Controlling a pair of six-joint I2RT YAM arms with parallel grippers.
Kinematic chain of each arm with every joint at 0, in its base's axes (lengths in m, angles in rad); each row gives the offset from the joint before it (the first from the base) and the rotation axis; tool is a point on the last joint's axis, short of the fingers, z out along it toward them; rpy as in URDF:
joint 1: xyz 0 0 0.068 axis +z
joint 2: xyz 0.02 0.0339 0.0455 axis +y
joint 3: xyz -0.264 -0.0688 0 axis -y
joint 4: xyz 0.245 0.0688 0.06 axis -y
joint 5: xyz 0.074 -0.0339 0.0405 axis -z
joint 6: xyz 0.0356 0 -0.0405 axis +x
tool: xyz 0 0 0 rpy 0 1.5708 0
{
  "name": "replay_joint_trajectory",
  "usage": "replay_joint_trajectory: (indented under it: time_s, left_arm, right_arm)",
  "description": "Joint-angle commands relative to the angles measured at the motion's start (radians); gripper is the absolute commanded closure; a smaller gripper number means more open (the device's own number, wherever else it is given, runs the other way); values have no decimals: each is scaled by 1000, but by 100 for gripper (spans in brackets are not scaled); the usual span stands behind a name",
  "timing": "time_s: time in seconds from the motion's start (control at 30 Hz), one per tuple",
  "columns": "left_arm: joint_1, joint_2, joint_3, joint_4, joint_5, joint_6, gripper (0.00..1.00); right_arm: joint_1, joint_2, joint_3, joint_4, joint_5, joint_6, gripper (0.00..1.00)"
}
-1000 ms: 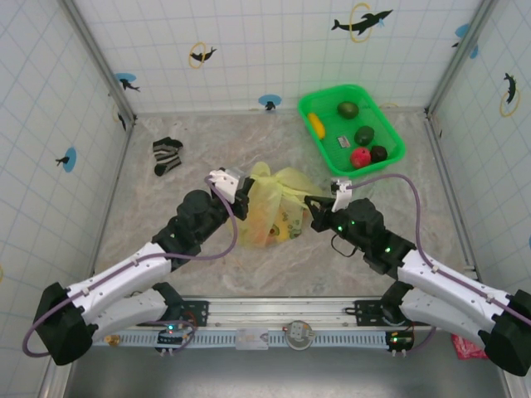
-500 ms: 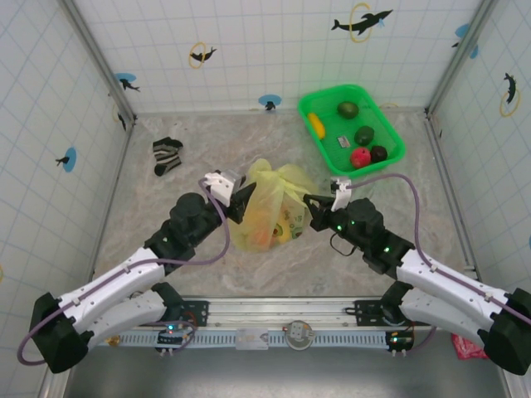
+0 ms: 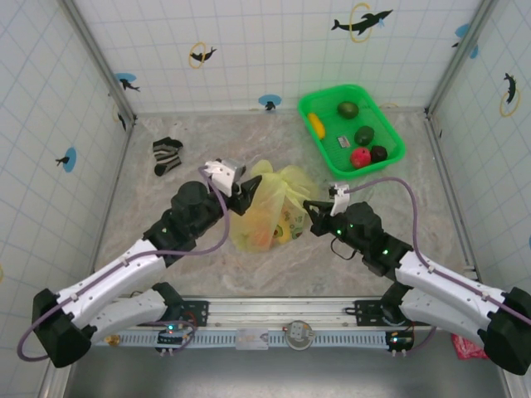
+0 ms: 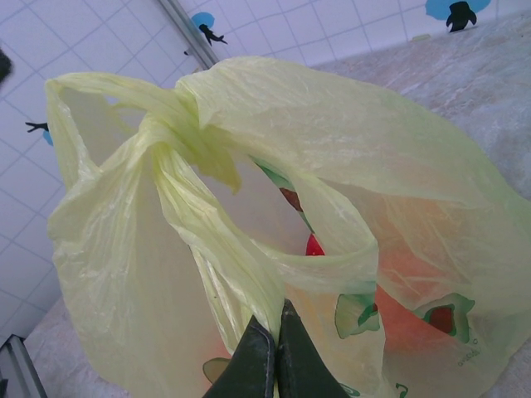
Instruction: Place the fake fruits into the plastic bag and tie a complex knot
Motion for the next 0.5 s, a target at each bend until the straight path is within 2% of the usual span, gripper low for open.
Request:
replay_joint_trajectory:
  time_s: [0.0,0.23,0.47]
  left_arm:
    - [9,38,-39,-49,53,-45,57]
    - [9,29,-127,12,257,-81,70]
    - [9,75,-192,66,342,-151,79]
  right_arm:
    - [8,5,-6,38,-3,-19,100]
    - [10,-1,3,9,3,-35,100]
    - [13,-13,-15,-28,20,-39,100]
